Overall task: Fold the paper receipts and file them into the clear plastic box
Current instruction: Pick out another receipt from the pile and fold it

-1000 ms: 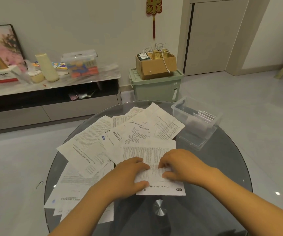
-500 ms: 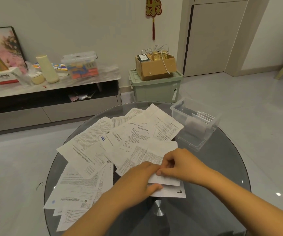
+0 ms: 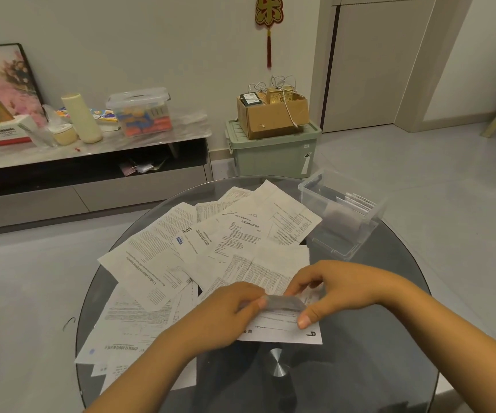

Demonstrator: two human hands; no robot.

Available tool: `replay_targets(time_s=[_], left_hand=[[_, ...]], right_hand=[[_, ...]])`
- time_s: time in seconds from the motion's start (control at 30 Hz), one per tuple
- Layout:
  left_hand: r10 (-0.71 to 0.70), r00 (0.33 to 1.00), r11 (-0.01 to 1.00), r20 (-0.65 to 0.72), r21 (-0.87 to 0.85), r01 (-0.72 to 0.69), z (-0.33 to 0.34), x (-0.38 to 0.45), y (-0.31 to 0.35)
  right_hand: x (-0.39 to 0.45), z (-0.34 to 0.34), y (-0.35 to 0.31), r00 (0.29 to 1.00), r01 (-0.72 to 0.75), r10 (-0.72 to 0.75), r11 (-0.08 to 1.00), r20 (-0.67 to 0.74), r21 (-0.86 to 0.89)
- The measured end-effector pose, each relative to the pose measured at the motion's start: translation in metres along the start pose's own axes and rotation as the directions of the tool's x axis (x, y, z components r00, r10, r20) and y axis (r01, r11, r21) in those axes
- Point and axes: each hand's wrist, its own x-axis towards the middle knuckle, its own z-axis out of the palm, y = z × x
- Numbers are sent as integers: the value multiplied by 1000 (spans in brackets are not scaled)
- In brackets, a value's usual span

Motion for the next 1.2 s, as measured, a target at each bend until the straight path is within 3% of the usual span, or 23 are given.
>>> replay_targets(time_s=[0.27, 0.47, 0.7, 0.87, 1.03, 1.2], left_hand=[[-134, 991, 896, 19, -425, 129, -4, -8, -4], [-231, 955, 886, -187, -447, 126, -2, -10, -4], [-263, 891, 960, -370, -189, 205, -3, -16, -13], [-312, 865, 950, -393, -110, 292, -3, -18, -24], [-212, 908, 963, -362, 79, 257, 2, -19, -28], [-90, 960, 941, -266, 292, 169, 7, -22, -27]], right_hand=[[5, 2, -3, 980, 39, -26, 997, -199, 63], [21, 11, -10, 918, 94, -43, 989, -394, 110], [35, 18, -5, 896, 50, -55, 999, -441, -23], [43, 24, -4, 900, 79, -120, 990, -418, -114], [52, 35, -1, 930, 20, -141, 942, -339, -335], [55, 33, -7, 948, 90, -211, 895, -237, -437]])
